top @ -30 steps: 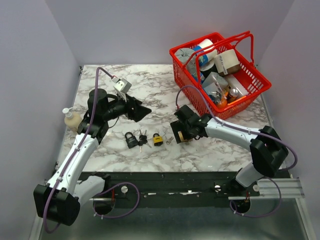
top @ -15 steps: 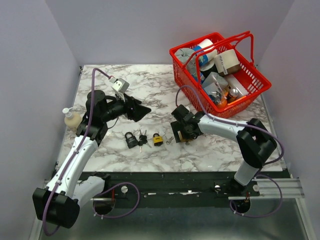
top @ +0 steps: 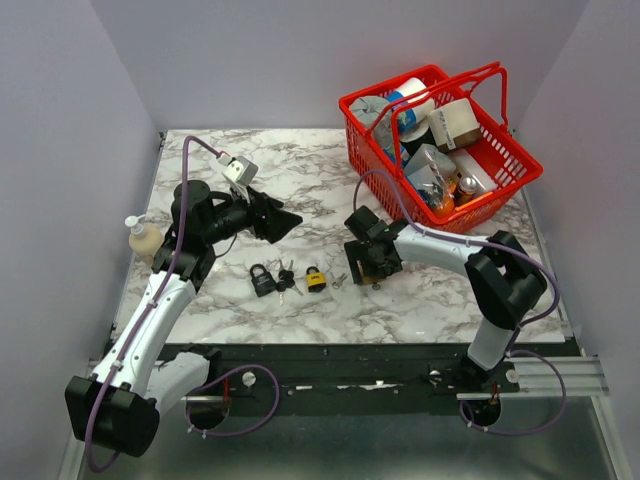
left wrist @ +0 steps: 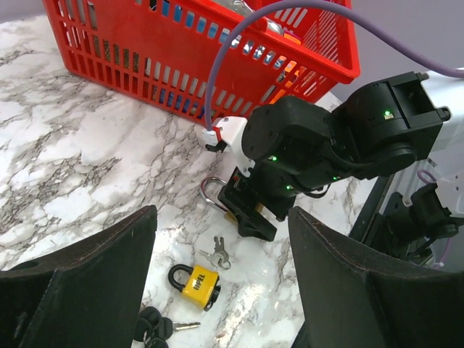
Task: Lock with the key
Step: Pick up the lock from the center of the board.
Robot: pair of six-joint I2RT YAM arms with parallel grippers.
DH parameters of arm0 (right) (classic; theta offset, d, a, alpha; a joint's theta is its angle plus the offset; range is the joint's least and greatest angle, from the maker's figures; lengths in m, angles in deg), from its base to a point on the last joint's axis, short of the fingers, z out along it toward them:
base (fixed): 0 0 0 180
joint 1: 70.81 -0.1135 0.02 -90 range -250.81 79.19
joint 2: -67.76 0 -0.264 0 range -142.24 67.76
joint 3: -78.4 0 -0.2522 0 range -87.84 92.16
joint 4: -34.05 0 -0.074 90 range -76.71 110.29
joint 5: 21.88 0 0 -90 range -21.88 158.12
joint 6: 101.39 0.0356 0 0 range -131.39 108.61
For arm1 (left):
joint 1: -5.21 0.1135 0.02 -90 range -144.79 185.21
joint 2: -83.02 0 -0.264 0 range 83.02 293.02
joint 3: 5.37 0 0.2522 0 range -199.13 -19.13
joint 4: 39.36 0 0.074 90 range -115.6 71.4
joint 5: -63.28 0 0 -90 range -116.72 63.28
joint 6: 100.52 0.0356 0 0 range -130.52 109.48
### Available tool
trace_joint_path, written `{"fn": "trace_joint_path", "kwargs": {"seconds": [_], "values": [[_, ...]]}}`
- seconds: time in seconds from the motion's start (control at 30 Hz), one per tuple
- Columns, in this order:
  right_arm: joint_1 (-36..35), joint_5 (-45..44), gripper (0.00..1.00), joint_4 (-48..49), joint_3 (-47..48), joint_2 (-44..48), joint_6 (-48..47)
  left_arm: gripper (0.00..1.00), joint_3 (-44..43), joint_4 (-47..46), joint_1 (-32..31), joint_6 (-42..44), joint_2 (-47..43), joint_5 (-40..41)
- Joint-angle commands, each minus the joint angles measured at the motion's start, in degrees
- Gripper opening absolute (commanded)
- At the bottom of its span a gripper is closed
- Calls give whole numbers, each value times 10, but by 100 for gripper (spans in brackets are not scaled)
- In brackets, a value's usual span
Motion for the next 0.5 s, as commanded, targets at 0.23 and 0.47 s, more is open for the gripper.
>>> {"fn": "trace_joint_path", "kwargs": {"seconds": [0.23,0.47], "values": [[15,15,44,17,-2,-26,-33,82,6,-2,18,-30,-11,4],[18,50,0,58,-26,44,-108,82,15,-3,24,-43,-14,1]]}}
